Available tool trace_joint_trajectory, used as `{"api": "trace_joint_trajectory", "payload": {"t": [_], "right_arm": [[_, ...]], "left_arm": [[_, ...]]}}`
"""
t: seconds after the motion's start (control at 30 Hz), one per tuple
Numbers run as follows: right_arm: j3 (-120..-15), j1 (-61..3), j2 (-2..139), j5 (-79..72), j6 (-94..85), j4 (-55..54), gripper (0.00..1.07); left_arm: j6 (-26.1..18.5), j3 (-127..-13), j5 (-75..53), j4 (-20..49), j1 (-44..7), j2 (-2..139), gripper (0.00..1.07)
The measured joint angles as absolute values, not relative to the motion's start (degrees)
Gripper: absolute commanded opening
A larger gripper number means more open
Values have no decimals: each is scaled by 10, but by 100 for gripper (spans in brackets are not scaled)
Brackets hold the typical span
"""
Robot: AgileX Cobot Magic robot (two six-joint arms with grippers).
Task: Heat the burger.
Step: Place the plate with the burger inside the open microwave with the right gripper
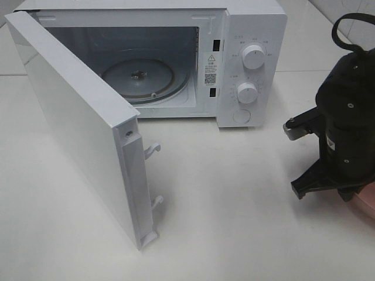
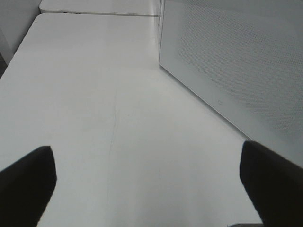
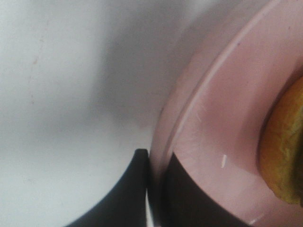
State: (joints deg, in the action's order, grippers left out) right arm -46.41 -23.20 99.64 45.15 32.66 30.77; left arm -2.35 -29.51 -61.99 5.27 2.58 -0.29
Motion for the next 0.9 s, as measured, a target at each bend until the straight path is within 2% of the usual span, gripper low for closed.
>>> {"api": "trace_joint_trajectory", "payload": {"t": [0.53,0.9], "right_arm": [[-379,-292,869,492,327,313,0],[-333,-360,757,556,326,336,0]], "left_arm": [[-23,-295,-620,53,26,-3,98],[-23,-295,-620,53,26,-3,98]]}}
